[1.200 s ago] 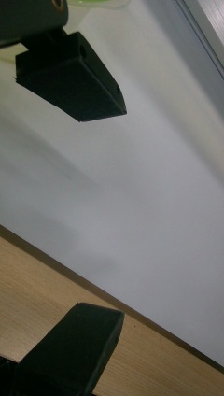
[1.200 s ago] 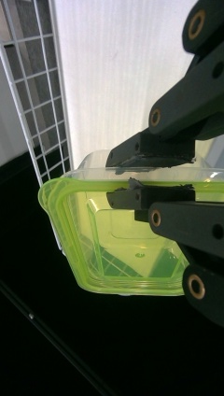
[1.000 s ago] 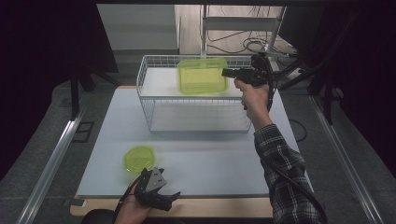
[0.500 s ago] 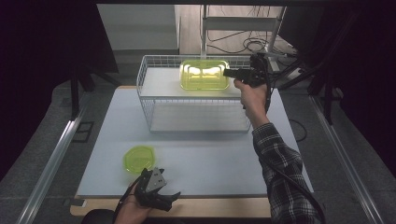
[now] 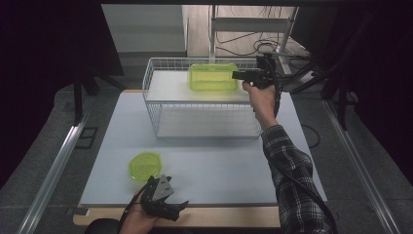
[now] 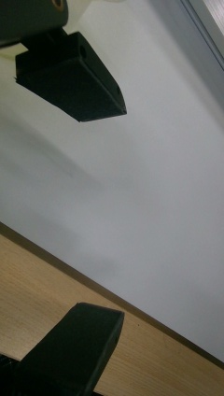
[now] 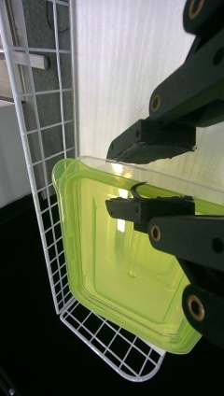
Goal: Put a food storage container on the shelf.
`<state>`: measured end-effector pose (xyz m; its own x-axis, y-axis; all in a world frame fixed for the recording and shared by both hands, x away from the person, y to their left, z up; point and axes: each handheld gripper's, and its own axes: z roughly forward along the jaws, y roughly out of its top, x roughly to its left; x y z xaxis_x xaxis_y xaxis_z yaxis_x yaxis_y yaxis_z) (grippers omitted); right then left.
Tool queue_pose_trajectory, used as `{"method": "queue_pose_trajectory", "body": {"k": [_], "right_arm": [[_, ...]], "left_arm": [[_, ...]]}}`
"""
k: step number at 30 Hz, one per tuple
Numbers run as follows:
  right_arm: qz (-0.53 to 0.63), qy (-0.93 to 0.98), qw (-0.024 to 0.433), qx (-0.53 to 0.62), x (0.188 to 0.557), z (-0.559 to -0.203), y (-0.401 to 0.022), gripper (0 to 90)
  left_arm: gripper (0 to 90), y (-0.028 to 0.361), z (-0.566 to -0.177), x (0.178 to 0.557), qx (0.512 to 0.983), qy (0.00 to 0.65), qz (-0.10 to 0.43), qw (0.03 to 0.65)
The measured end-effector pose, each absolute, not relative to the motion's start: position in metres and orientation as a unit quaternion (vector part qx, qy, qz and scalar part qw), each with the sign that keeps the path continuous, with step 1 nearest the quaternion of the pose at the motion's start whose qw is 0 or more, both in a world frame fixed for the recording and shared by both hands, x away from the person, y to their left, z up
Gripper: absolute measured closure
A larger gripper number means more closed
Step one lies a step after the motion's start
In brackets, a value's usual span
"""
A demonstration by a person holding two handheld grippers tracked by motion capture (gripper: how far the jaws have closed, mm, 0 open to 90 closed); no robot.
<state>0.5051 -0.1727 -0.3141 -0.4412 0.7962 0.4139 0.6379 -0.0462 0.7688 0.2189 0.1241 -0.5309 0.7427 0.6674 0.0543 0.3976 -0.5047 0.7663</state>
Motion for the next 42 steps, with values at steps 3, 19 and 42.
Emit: {"method": "queue_pose_trajectory", "body": {"k": [3, 19, 42], "right_arm": [[0.493, 0.691, 0.079, 0.523, 0.508, -0.315, -0.171, 67.5], [0.479, 0.710, 0.099, 0.507, 0.505, -0.313, -0.171, 52.4], [0.479, 0.753, 0.116, 0.436, 0.466, -0.311, -0.176, 27.0]], "left_arm": [[4.6, 0.124, -0.531, 0.219, 0.850, 0.314, 0.173, 0.386], [5.2, 0.125, -0.529, 0.220, 0.849, 0.324, 0.160, 0.386], [4.7, 0.127, -0.528, 0.220, 0.835, 0.327, 0.163, 0.411]]}}
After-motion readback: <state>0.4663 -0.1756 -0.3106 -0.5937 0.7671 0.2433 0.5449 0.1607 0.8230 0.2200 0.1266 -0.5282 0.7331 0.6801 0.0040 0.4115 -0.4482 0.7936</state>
